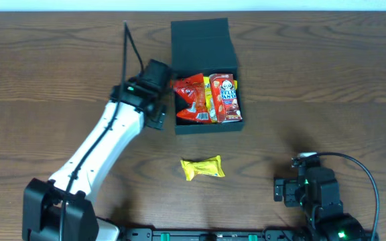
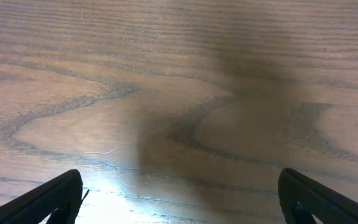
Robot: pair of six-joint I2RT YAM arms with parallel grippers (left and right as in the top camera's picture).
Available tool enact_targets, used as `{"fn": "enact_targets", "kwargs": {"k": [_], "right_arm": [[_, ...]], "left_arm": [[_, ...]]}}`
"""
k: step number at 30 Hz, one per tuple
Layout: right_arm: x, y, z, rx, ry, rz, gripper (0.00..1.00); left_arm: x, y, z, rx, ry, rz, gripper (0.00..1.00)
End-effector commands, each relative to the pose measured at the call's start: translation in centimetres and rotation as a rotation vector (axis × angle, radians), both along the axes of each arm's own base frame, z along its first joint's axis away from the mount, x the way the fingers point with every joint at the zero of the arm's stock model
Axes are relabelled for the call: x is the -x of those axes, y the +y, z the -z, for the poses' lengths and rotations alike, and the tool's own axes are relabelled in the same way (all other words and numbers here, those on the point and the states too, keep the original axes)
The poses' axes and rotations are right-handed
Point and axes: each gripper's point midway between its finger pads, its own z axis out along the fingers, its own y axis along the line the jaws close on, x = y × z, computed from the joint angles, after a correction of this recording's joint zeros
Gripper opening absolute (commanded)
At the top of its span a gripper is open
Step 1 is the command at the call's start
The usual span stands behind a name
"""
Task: Pack container
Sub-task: 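Move the left gripper to the blue Oreo pack, then grasp the blue Oreo pack with the left gripper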
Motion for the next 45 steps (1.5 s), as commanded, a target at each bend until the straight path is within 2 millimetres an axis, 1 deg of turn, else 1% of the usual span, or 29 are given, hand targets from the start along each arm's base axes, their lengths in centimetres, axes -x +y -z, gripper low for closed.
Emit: {"fn": "enact_targets", "kwargs": {"k": [1,2,5,7,10,13,15,17,24,28,31,35,38,39,41,45], "right_arm": [[0.0,-0.1,0.0,-0.010,-0.002,0.016,0.99],[0.0,-0.1,0.0,-0.010,-0.002,0.016,0.99],[0.0,-0.1,0.0,-0.010,-0.002,0.016,0.99],[0.0,-0.1,0.0,-0.010,-0.002,0.016,0.99],[0.0,-0.1,0.0,-0.010,-0.002,0.016,0.99],[0.0,-0.1,0.0,-0.010,-0.002,0.016,0.99],[0.0,-0.1,0.0,-0.010,-0.002,0.016,0.99],[0.0,-0.1,0.0,-0.010,-0.002,0.016,0.99],[0.0,-0.1,0.0,-0.010,-0.002,0.016,0.99],[0.0,-0.1,0.0,-0.010,-0.002,0.016,0.99],[0.0,-0.1,0.0,-0.010,-0.002,0.016,0.99],[0.0,-0.1,0.0,-0.010,-0.002,0.016,0.99],[0.0,-0.1,0.0,-0.010,-0.002,0.016,0.99],[0.0,-0.1,0.0,-0.010,-0.002,0.016,0.99],[0.0,-0.1,0.0,-0.010,-0.002,0.016,0.99],[0.0,-0.1,0.0,-0.010,-0.002,0.016,0.99]], "left_arm": [[-0.7,1.3,0.5,-0.001,0.021,0.093,0.95],[-1.0,1.5,0.6,0.010,0.022,0.109,0.95],[-2.1,1.3,1.3,0.054,0.028,0.188,0.95],[-2.9,1.8,2.0,0.049,0.030,0.187,0.95],[-3.6,2.4,4.0,0.037,0.063,0.180,0.95],[-4.5,3.2,6.5,0.034,0.092,0.154,0.95],[-5.1,3.7,7.7,0.037,0.095,0.133,0.95],[-5.5,4.0,8.5,0.038,0.096,0.123,0.95],[-7.1,4.1,10.5,0.041,0.072,0.116,0.95],[-7.5,3.4,12.1,0.078,0.081,0.132,0.95],[-7.5,3.3,12.5,0.082,0.087,0.128,0.95],[-7.8,3.3,12.4,0.090,0.068,0.110,0.95],[-7.8,3.3,12.4,0.096,0.064,0.095,1.00],[-7.8,3.2,12.4,0.096,0.065,0.095,0.94],[-7.8,3.2,12.4,0.098,0.064,0.093,0.86],[-7.7,3.2,12.5,0.100,0.067,0.087,0.79]]}}
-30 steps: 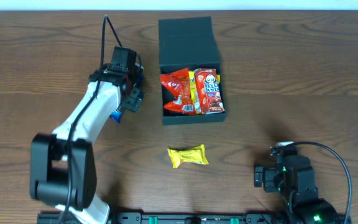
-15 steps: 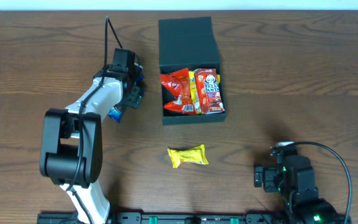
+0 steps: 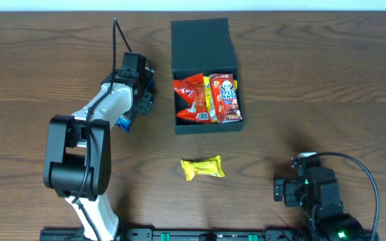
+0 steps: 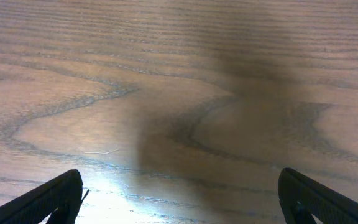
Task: Pack container
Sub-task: 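Grasp the blue Oreo pack with the left gripper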
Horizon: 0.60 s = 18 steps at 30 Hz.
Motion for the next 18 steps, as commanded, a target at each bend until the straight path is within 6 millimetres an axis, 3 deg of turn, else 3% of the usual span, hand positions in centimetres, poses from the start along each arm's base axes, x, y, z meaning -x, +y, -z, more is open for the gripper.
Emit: {"fn": "enact_targets", "kwargs": {"k": [1,4,10,13,18], "right_arm": [[0.0,-0.1,0.0,-0.010,-0.002,0.017,0.99],[0.0,-0.1,0.0,-0.010,-0.002,0.016,0.99],[0.0,-0.1,0.0,-0.010,-0.002,0.017,0.99],[0.0,-0.1,0.0,-0.010,-0.002,0.017,0.99],[0.0,-0.1,0.0,-0.010,-0.002,0.017,0.99]], "left_arm": [[0.5,0.0,1.0,0.005,0.030,-0.009,0.75],[0.7,0.1,1.0,0.008,0.033,-0.017,0.65],[0.7,-0.2,1.0,0.027,0.030,-0.042,0.65],[0.8,-0.7,1.1,0.031,0.035,-0.032,0.53],[1.0,-1.1,1.1,0.052,0.043,-0.030,0.50]]}}
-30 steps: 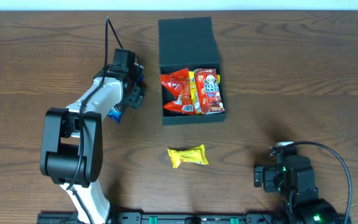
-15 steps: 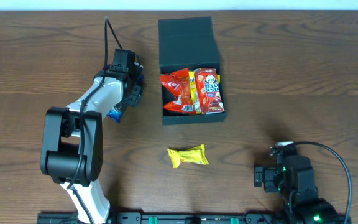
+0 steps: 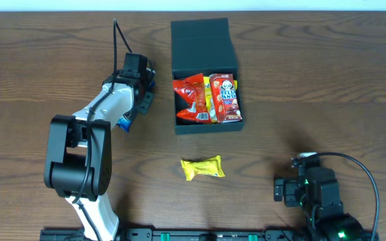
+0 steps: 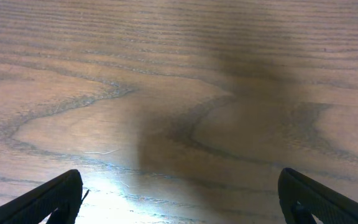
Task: Pack container
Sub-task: 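Grasp the blue Oreo pack with the left gripper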
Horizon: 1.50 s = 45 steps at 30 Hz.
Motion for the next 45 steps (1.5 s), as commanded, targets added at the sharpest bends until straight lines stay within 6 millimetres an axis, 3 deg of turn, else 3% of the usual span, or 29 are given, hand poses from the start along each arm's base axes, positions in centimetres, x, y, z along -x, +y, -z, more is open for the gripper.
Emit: {"fn": "enact_targets", "kwargs": {"k": [1,7,29,45], "right_arm": [[0.0,-0.1,0.0,-0.010,-0.002,0.016,0.99],[0.0,-0.1,0.0,-0.010,-0.002,0.017,0.99],[0.0,-0.1,0.0,-0.010,-0.002,0.016,0.99],[0.0,-0.1,0.0,-0.010,-0.002,0.017,0.99]], "left_arm": [[0.7,-0.4,1.0,0.018,0.036,-0.008,0.46],[0.9,-0.6,1.1,0.020,0.044,-0.005,0.31],[2.0,-1.0,1.2,0.052,0.084,-0.048,0.26],[2.3,-3.1,-4.7,0.140,-0.015,-0.069,0.19]]}}
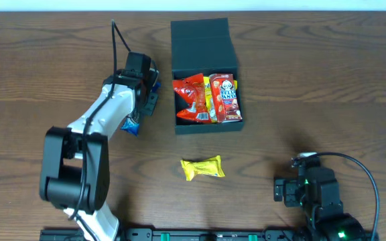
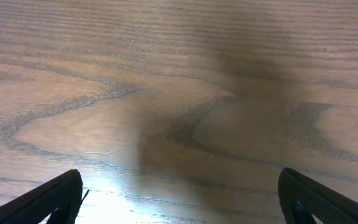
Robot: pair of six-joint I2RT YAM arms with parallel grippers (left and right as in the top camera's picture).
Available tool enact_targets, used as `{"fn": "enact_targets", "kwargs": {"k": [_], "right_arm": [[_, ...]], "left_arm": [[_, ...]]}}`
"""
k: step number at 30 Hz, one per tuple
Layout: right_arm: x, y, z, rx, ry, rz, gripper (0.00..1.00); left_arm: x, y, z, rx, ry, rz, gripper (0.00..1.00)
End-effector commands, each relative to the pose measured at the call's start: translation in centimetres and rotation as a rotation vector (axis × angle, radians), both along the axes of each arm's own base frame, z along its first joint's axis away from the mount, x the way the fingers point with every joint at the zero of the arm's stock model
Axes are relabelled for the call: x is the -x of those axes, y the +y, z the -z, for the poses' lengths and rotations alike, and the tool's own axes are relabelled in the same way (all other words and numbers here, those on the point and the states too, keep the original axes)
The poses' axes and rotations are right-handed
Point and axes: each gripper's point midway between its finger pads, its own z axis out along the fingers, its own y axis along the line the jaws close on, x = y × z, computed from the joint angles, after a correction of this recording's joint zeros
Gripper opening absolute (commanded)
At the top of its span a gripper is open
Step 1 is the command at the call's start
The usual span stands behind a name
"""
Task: Pack container
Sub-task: 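Grasp the blue Oreo pack with the left gripper, then carry the Oreo pack into the black box and release it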
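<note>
A black box (image 1: pixel 206 127) with its lid folded back stands at the middle of the table in the overhead view. Inside lie red snack packs (image 1: pixel 191 99) and a red-and-yellow pack (image 1: pixel 224 97). One yellow packet (image 1: pixel 203 167) lies on the table in front of the box. My left gripper (image 1: pixel 150 100) is just left of the box; its jaws cannot be made out. A blue packet (image 1: pixel 131 124) shows beside the left arm's forearm. My right gripper (image 2: pixel 179 186) is open over bare wood at the front right (image 1: pixel 280 189).
The left arm (image 1: pixel 106 117) stretches from the front left edge up to the box's left side. The right arm's base and cable (image 1: pixel 354 167) sit at the front right corner. The wooden table (image 1: pixel 313 80) surrounds the box.
My left gripper and forearm have shifted a little to the right, closer to the box. The blue packet shows slightly further right too. The right gripper has not moved.
At first my left gripper was at the box's left wall with the arm stretched out diagonally. Then the arm was folded back, the gripper a little further left, and a blue packet showed beside it. Now the gripper is nearer the box again. The yellow packet and right arm stayed put.
</note>
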Motion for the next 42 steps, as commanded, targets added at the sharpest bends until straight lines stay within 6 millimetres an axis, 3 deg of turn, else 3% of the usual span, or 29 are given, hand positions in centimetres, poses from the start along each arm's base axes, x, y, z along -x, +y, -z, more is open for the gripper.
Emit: {"fn": "enact_targets", "kwargs": {"k": [1,6,11,18,22,25,33,42], "right_arm": [[0.0,-0.1,0.0,-0.010,-0.003,0.016,0.99],[0.0,-0.1,0.0,-0.010,-0.003,0.016,0.99],[0.0,-0.1,0.0,-0.010,-0.003,0.016,0.99],[0.0,-0.1,0.0,-0.010,-0.003,0.016,0.99],[0.0,-0.1,0.0,-0.010,-0.003,0.016,0.99],[0.0,-0.1,0.0,-0.010,-0.003,0.016,0.99],[0.0,-0.1,0.0,-0.010,-0.003,0.016,0.99],[0.0,-0.1,0.0,-0.010,-0.002,0.016,0.99]], "left_arm": [[0.3,-0.6,-1.9,0.032,-0.035,-0.035,0.19],[1.7,-2.2,-4.8,0.063,-0.049,-0.061,0.18],[2.4,-5.1,-8.6,0.112,-0.062,-0.094,0.18],[2.5,-9.6,-13.5,0.195,-0.111,-0.115,0.19],[2.1,-12.3,-15.2,0.297,-0.144,-0.221,0.19],[1.6,-14.2,-14.0,0.345,-0.122,-0.315,0.18],[-0.5,-18.0,-9.8,0.425,-0.018,-0.362,0.19],[-1.1,-18.4,-6.4,0.406,0.033,-0.416,0.24]]}}
